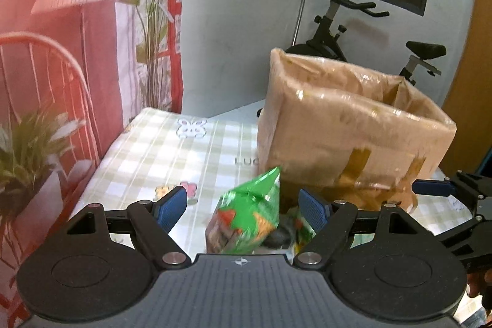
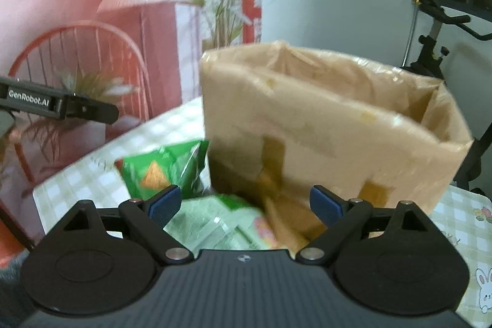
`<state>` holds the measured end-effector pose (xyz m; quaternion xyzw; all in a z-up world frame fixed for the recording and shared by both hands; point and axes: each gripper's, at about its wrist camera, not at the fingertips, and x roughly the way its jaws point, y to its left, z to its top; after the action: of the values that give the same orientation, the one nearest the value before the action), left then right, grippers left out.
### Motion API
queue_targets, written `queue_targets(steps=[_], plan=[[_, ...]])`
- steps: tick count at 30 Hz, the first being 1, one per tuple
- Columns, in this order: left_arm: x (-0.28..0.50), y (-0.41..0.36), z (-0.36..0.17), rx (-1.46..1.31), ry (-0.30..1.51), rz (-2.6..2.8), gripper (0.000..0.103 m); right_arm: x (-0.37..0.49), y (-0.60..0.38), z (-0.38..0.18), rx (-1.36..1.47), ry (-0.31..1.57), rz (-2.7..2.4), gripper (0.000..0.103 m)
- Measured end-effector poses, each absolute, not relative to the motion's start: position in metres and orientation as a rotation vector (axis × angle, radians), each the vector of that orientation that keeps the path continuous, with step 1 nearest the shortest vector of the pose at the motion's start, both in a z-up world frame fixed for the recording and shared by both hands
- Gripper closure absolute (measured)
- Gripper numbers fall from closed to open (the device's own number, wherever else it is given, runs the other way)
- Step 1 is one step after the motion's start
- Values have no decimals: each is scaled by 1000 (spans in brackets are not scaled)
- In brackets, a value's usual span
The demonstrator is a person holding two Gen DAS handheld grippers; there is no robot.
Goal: Organize snacks
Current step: 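Move both tools back down to the snack pile, then grasp the green chip bag with the left tool while the right tool grasps the pale green bag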
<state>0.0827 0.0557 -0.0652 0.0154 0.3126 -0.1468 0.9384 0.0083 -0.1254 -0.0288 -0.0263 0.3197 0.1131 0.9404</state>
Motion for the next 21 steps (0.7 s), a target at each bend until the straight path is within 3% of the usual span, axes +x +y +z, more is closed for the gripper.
queue_targets(steps=[14, 21], plan=[[78, 79, -104, 22, 656, -283, 21, 2, -76, -79, -338, 700, 300, 9], [78, 75, -107, 1, 662, -299, 21, 4, -81, -75, -302, 686, 275, 9]])
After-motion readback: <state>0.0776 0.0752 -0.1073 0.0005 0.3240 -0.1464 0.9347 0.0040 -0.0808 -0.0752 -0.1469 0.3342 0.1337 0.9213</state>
